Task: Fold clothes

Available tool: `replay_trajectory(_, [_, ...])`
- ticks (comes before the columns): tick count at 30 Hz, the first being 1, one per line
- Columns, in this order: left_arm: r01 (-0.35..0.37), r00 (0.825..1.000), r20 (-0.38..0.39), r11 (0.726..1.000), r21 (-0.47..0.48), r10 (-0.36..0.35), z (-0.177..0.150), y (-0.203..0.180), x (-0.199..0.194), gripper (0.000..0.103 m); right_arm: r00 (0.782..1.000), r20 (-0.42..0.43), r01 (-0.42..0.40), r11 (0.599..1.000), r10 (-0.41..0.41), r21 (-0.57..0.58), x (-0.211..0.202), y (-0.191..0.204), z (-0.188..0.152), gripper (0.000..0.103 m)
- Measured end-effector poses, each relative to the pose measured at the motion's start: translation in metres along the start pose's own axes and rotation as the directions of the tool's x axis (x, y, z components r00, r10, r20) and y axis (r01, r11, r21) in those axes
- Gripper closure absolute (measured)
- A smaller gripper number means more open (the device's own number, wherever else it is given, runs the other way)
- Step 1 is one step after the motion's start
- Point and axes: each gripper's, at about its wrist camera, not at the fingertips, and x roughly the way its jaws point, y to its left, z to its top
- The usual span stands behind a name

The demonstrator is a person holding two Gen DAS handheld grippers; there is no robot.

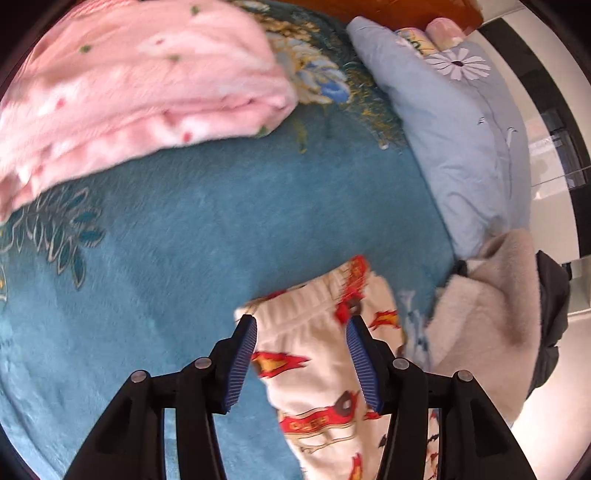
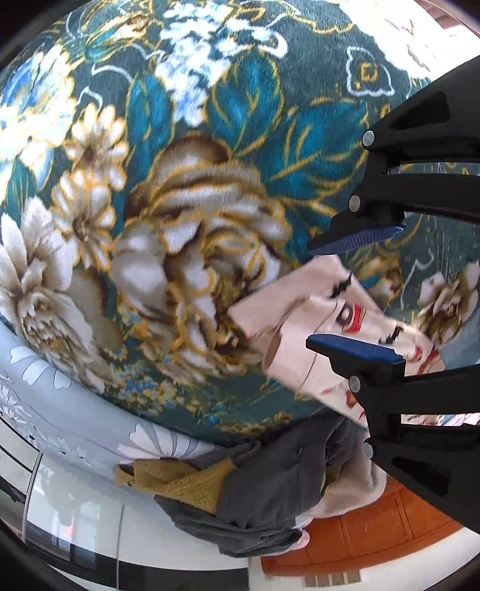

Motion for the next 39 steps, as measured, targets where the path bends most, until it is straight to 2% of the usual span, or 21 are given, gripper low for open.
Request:
replay_trajectory(1, [0.005,1.000,-0.006,1.000,-0.021,-0.005,-0.003,0.005,0.005,0.048,1.000,-0.010,0.008,1.000,-0.008,0.008,0.004,-0.010,-0.005,0.057])
replay_trajectory(3, [0.017,1.000,-0.012,0.998,-0.053,-0.018,-0.008,0.009,0.013,0.048,0.999,-0.025,-0.029,0.997,0.031,0.069,0.018,-0.027,-0.013,0.057])
replay_trajectory(5, [0.000,1.000,-0.017,0.999,-0.039,-0.001,-0.011,0.004,0.020,0.048,0.998,-0.004,-0.068,0.993,0.068,0.092,0.026,-0.029,-0.018,0.057])
replay_trajectory(10, [-0.071,0.997,-0.009,0.997,0.022,0.071,-0.015,-0.009,0.031,0.050,0.990,0.126,-0.056,0.997,0.063,-0.060,0.017,0.008,-0.023,0.057])
replay_trajectory(12, [-0.080,0.997,-0.003,0.997,0.021,0.080,-0.015,-0.010,0.033,0.050,0.990,0.117,-0.065,0.989,0.081,-0.134,0.020,0.025,-0.022,0.057])
replay_trajectory(14, [-0.077,0.997,0.001,0.997,0.011,0.077,-0.016,-0.010,0.033,0.050,0.995,0.093,-0.024,0.984,0.041,-0.178,0.033,0.038,-0.020,0.058])
replay_trajectory(16, [-0.066,0.998,-0.001,0.998,0.004,0.066,-0.017,-0.008,0.032,0.050,0.997,0.073,0.023,0.984,-0.011,-0.176,0.046,0.042,-0.017,0.064])
replay_trajectory(18, [-0.057,0.998,-0.003,0.998,-0.001,0.057,-0.017,-0.005,0.029,0.050,0.995,0.090,0.058,0.988,-0.046,-0.141,0.053,0.039,-0.013,0.071])
replay_trajectory(22, [-0.043,0.999,-0.005,0.999,-0.009,0.043,-0.019,0.000,0.025,0.050,0.995,0.100,0.030,0.995,-0.020,-0.100,0.057,0.044,-0.009,0.092])
replay_trajectory(24, [-0.043,0.999,-0.004,0.999,-0.010,0.043,-0.019,0.000,0.025,0.050,0.994,0.102,0.039,0.991,-0.026,-0.126,0.057,0.054,-0.011,0.096])
replay_trajectory(27, [-0.047,0.999,-0.007,0.999,-0.007,0.047,-0.019,-0.002,0.024,0.050,0.993,0.110,0.046,0.989,-0.031,-0.143,0.052,0.069,-0.014,0.097])
replay_trajectory(30, [-0.041,0.999,-0.009,0.999,-0.011,0.041,-0.019,-0.001,0.023,0.050,0.989,0.136,-0.033,0.976,0.063,-0.217,0.026,0.092,-0.023,0.098])
replay_trajectory(32, [-0.035,0.999,-0.004,0.999,-0.012,0.035,-0.021,0.001,0.021,0.050,0.970,0.188,-0.102,0.958,0.156,-0.269,0.000,0.103,-0.026,0.098])
replay_trajectory(33, [-0.033,0.999,-0.002,0.999,-0.013,0.033,-0.021,0.002,0.021,0.050,0.957,0.226,-0.112,0.950,0.182,-0.291,-0.014,0.103,-0.027,0.098])
replay_trajectory(34, [-0.030,1.000,-0.001,0.999,-0.013,0.030,-0.022,0.003,0.021,0.050,0.957,0.235,-0.100,0.954,0.170,-0.281,-0.016,0.096,-0.026,0.098])
replay_trajectory(36, [-0.029,1.000,0.001,0.999,-0.013,0.029,-0.022,0.004,0.021,0.050,0.974,0.207,-0.046,0.975,0.092,-0.216,0.000,0.071,-0.021,0.098])
replay_trajectory(38, [-0.034,0.999,0.002,0.999,-0.011,0.034,-0.021,0.003,0.022,0.050,0.987,0.162,0.051,0.983,-0.022,-0.174,0.024,0.046,-0.022,0.098])
replay_trajectory(39, [-0.036,0.999,0.002,0.999,-0.009,0.036,-0.021,0.002,0.022,0.050,0.987,0.153,0.074,0.986,-0.051,-0.147,0.033,0.034,-0.025,0.098])
